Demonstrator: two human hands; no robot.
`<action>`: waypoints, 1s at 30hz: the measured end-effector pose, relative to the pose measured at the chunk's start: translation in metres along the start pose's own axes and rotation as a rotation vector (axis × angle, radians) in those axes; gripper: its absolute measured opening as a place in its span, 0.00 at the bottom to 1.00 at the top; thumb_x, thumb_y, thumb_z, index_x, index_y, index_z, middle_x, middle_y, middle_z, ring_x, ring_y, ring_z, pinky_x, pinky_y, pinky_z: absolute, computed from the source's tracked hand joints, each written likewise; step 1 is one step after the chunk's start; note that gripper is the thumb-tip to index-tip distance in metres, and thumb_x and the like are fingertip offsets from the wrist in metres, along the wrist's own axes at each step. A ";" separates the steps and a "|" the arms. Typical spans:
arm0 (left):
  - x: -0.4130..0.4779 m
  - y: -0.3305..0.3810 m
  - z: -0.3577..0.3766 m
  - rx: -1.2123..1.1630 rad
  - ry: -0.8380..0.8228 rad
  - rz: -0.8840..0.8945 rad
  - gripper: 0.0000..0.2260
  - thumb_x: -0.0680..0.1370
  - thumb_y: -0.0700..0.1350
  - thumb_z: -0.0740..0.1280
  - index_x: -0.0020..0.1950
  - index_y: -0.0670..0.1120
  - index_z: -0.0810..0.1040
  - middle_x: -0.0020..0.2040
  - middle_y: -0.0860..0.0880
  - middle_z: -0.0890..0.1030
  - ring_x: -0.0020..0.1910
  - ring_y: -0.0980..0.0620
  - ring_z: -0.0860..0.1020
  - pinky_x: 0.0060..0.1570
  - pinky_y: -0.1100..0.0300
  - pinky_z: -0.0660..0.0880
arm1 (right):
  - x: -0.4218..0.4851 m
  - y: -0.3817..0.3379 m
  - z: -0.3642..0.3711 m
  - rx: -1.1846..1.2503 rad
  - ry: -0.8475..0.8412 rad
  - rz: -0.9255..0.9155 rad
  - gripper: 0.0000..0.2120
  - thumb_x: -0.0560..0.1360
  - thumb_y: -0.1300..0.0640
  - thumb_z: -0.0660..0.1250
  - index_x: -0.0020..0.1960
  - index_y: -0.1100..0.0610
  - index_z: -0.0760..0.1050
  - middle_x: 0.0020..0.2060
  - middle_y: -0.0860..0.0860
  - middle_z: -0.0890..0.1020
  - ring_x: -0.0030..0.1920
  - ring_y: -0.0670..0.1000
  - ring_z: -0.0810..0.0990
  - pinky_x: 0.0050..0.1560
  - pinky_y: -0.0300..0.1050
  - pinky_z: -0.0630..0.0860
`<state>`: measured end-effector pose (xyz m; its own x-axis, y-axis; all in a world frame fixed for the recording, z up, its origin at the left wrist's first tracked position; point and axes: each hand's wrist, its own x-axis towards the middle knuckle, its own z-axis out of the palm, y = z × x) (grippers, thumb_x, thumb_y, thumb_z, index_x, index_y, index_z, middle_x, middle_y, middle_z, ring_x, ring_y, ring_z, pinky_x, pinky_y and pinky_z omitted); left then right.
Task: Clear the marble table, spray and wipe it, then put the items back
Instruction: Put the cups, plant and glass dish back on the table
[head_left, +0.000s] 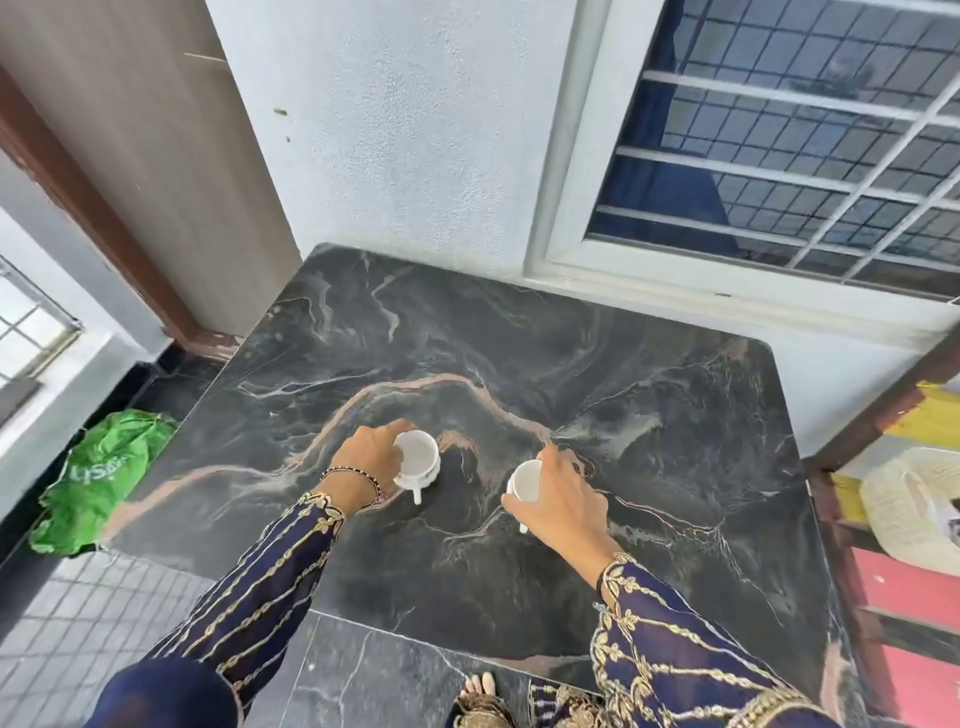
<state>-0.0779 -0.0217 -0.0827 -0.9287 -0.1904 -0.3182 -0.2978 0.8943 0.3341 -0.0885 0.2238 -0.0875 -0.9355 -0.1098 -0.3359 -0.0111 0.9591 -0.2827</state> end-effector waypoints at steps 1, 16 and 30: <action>0.000 -0.001 0.001 -0.002 0.004 -0.013 0.19 0.76 0.40 0.58 0.66 0.52 0.69 0.55 0.38 0.80 0.51 0.37 0.78 0.48 0.49 0.76 | -0.001 0.000 0.001 -0.008 0.001 -0.001 0.40 0.70 0.33 0.69 0.72 0.55 0.61 0.71 0.57 0.69 0.62 0.60 0.80 0.57 0.57 0.78; -0.039 0.062 -0.004 0.280 0.226 0.089 0.10 0.80 0.48 0.55 0.57 0.46 0.70 0.47 0.44 0.82 0.47 0.39 0.80 0.38 0.54 0.70 | -0.020 0.026 -0.018 0.066 0.015 -0.039 0.38 0.72 0.29 0.65 0.72 0.51 0.61 0.71 0.49 0.73 0.66 0.56 0.77 0.57 0.55 0.75; -0.041 0.226 0.060 0.112 0.031 0.450 0.11 0.79 0.52 0.55 0.55 0.52 0.75 0.51 0.47 0.82 0.51 0.42 0.80 0.44 0.53 0.74 | -0.044 0.139 -0.063 0.183 0.099 0.109 0.30 0.76 0.29 0.60 0.71 0.45 0.63 0.69 0.42 0.75 0.61 0.47 0.80 0.58 0.52 0.76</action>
<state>-0.0935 0.2128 -0.0476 -0.9669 0.2157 -0.1362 0.1601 0.9286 0.3347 -0.0708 0.3782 -0.0550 -0.9577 0.0266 -0.2866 0.1480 0.8995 -0.4112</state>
